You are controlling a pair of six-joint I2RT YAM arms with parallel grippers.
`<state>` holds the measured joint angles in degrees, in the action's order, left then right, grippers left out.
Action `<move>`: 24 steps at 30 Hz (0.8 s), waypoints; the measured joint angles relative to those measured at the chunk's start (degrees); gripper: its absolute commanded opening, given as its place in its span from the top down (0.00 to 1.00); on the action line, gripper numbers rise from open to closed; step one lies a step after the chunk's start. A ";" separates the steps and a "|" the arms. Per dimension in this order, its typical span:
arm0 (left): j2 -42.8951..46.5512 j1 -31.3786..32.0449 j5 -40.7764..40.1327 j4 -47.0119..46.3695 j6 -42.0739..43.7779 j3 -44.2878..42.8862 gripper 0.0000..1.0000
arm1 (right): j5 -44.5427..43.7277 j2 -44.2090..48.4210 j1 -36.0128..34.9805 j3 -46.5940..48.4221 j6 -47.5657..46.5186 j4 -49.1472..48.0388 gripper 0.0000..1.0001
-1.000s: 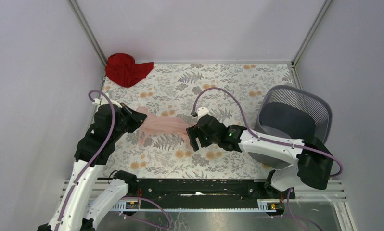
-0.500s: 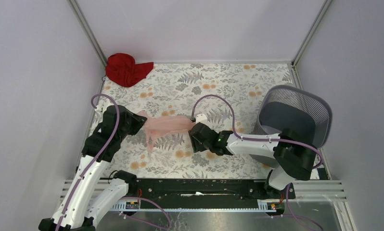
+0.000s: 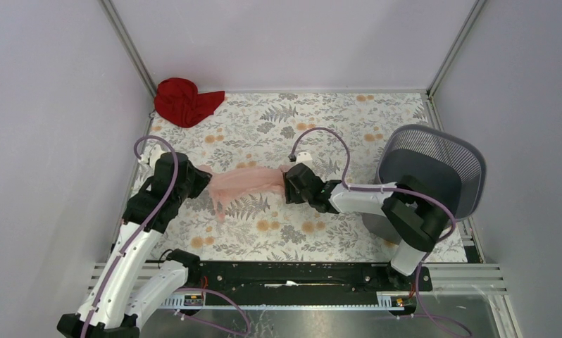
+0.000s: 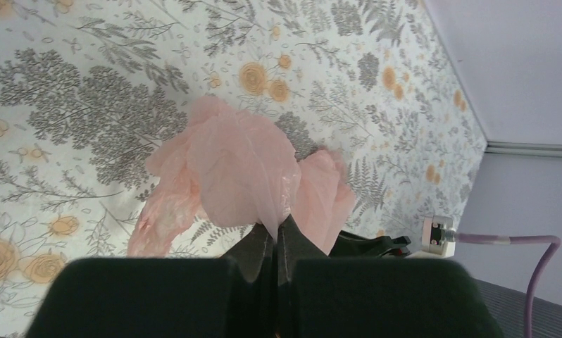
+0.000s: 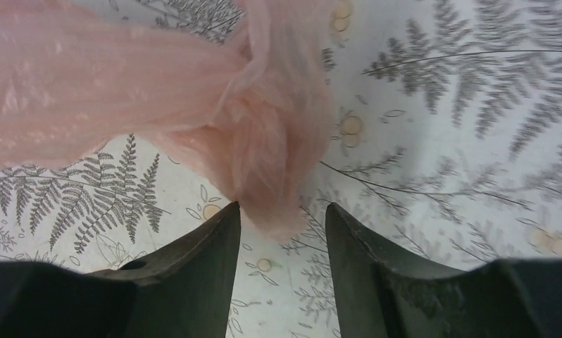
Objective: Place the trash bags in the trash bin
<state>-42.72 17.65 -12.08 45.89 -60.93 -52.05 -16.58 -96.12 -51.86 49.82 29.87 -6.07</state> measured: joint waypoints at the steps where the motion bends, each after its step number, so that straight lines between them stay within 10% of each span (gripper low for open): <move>1: -0.37 0.00 -0.11 0.37 -0.04 0.00 1.00 | 0.72 -1.18 0.11 0.24 -0.28 -0.92 0.46; 7: -3.13 0.00 -2.01 3.06 -0.72 -1.27 1.00 | 3.72 -6.86 -0.22 2.99 -3.50 -4.24 0.99; 14: -13.64 -2.38 -3.21 7.15 -1.16 -7.69 1.00 | 7.63 -1.40 -0.22 0.90 -8.50 0.59 1.00; 20: -28.28 -16.85 4.72 4.28 2.19 -14.97 0.99 | 17.29 16.94 -0.26 -5.07 -11.17 8.79 1.00; 22: -32.04 -19.54 9.73 2.25 3.10 -14.75 0.74 | 17.88 20.90 -0.28 -5.86 -11.02 9.86 1.00; 24: -34.91 -19.69 15.04 -1.03 4.66 -13.86 0.17 | 17.79 23.30 -0.22 -6.01 -10.25 10.58 1.00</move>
<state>-77.62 -2.04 2.96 44.86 -56.27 -65.91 1.21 -72.82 -52.07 43.81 19.62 4.51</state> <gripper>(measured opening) 0.149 0.011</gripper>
